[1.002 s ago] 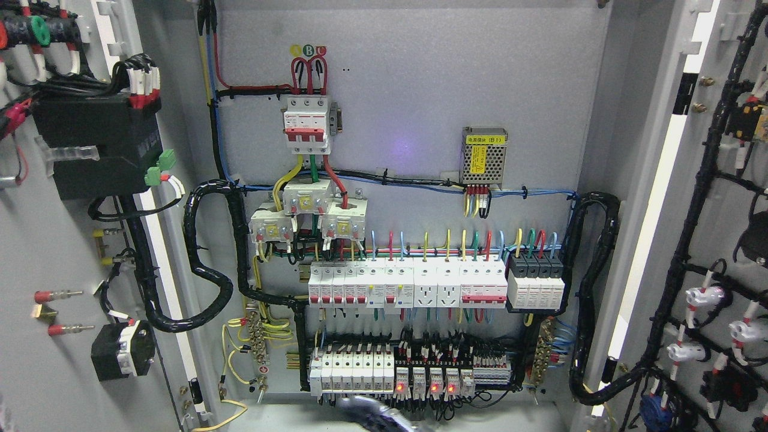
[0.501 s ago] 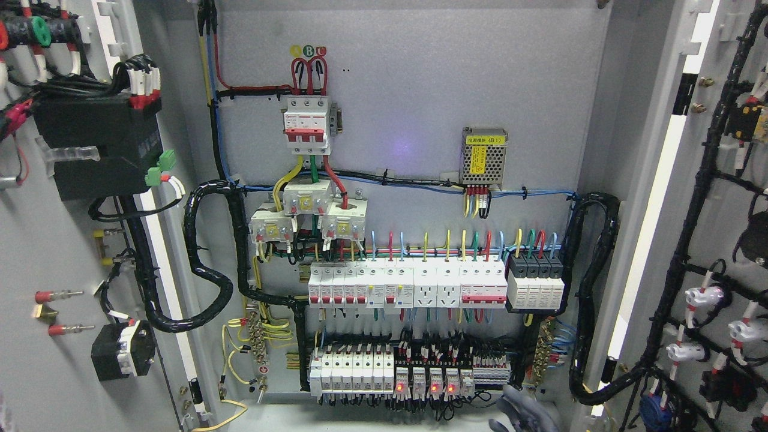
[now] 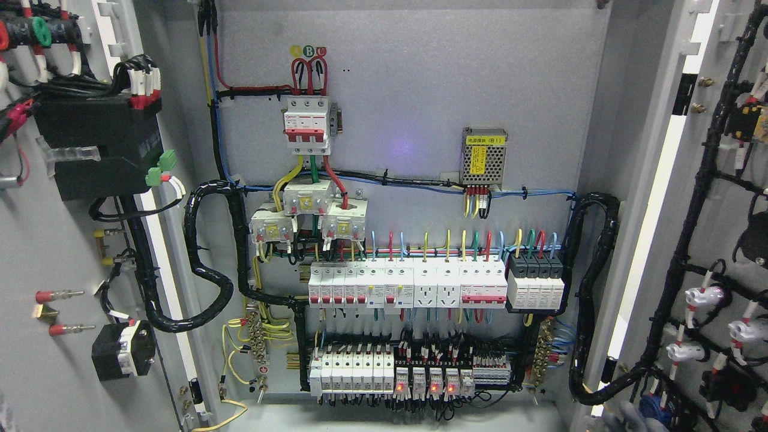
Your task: Open door with both hands
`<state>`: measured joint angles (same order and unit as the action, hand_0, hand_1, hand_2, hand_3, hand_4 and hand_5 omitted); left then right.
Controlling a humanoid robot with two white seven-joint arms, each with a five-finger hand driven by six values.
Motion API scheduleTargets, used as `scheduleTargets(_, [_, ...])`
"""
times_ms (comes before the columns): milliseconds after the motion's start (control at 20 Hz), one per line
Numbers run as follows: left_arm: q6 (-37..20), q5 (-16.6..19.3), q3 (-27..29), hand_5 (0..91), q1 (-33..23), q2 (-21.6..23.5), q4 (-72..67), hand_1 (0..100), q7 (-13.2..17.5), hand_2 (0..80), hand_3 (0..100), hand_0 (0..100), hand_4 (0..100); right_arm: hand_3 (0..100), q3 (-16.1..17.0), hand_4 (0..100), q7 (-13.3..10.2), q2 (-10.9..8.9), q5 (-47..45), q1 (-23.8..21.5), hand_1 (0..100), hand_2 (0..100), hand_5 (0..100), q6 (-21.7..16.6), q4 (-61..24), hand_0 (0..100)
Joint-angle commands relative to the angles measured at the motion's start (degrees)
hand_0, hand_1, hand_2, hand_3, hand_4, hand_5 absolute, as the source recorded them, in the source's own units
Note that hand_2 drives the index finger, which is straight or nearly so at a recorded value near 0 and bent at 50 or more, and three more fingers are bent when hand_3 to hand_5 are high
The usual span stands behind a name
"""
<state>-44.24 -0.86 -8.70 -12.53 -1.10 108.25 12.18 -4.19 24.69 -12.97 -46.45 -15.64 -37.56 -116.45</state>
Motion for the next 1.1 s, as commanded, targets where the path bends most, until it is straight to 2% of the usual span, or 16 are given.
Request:
scheduleTargets(0, [-40.66, -4.23, 16.06, 0.0, -1.70, -1.01, 8.38, 0, -0.58, 0.0, 0, 0, 0, 0, 7.61, 0, 0.19, -6.54, -7.68, -1.23, 0, 0, 0, -0.67, -3.44, 0])
scheduleTargets(200, [-40.66, -7.31, 23.36, 0.0, -3.02, 0.92, 8.29, 0, -0.67, 0.0, 0, 0, 0, 0, 9.81, 0, 0.19, -7.86, -8.48, -1.15, 0, 0, 0, -0.67, -1.51, 0])
scheduleTargets(451, [-40.66, -13.01, 29.52, 0.0, -4.51, 4.08, 7.68, 0, -0.67, 0.0, 0, 0, 0, 0, 12.98, 0, 0.10, -7.86, -13.22, -1.23, 0, 0, 0, -0.41, 0.34, 0])
scheduleTargets(701, [-40.58, -17.77, 34.88, 0.0, -4.43, 9.61, 2.51, 0, -0.76, 0.0, 0, 0, 0, 0, 15.09, 0, 0.10, -7.78, -13.75, -1.58, 0, 0, 0, -0.41, 2.27, 0])
scheduleTargets(902, [-40.58, -20.32, 37.35, 0.0, -3.29, 14.62, -5.22, 0, -0.67, 0.0, 0, 0, 0, 0, 16.05, 0, 0.10, -7.69, -13.75, -2.55, 0, 0, 0, -0.41, 3.77, 0])
scheduleTargets(1052, [-40.58, -20.23, 37.35, 0.0, 0.30, 16.30, -10.94, 0, -0.67, 0.0, 0, 0, 0, 0, 18.16, 0, 0.10, -7.43, -13.84, -4.13, 0, 0, 0, -0.41, 4.82, 0])
